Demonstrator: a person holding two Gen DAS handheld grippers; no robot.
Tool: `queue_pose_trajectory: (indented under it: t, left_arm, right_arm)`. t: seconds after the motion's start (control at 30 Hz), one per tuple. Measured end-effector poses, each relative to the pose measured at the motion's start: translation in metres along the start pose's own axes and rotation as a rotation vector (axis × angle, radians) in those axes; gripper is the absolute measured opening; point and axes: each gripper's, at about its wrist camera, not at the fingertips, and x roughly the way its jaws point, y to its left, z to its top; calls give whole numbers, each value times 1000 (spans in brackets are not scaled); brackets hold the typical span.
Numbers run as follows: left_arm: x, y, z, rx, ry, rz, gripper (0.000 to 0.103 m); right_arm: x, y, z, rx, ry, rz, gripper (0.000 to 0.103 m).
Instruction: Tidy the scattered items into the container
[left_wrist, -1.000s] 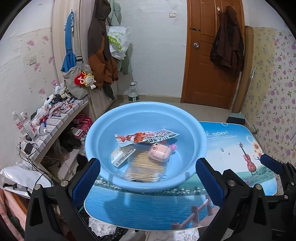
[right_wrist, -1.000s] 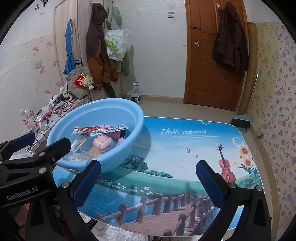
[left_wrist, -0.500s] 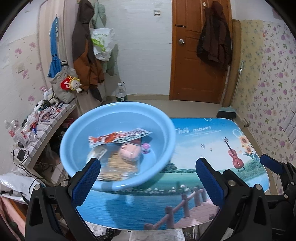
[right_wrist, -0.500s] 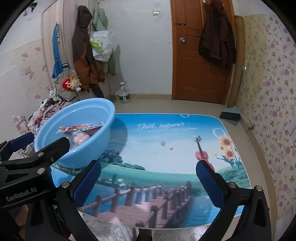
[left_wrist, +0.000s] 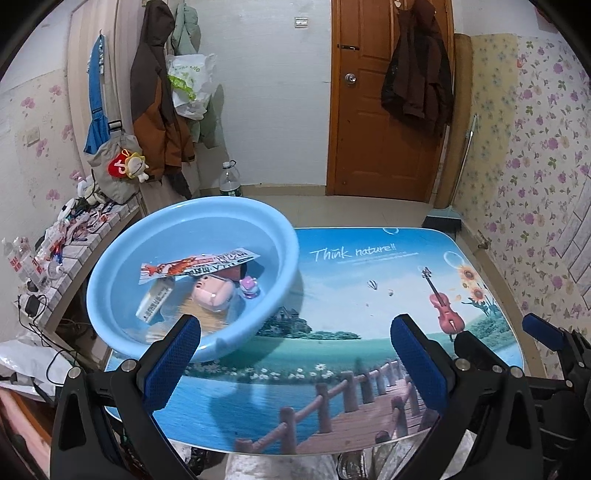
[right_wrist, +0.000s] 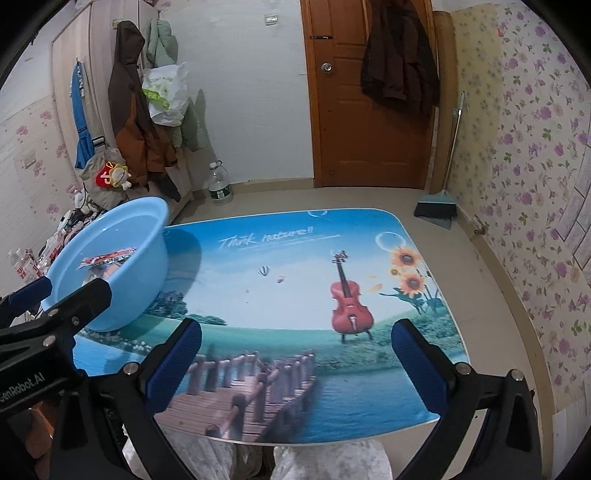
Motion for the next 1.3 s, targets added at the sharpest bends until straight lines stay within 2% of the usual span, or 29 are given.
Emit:
queue_pose_trajectory:
  t: [0.23,0.43,1.3]
  left_arm:
    - [-2,-12,-7,8,-5,23,103]
    - [2,-20,-14,22,25,-3,103]
    - [8,-8,-16,2,61,-5,103]
  right_arm:
    - [-3,-20,-5,25,1,-24,103]
    - [-9,-37,-7,61,-7,-48,103]
    - [-7,-21,-10,44,1,-50,103]
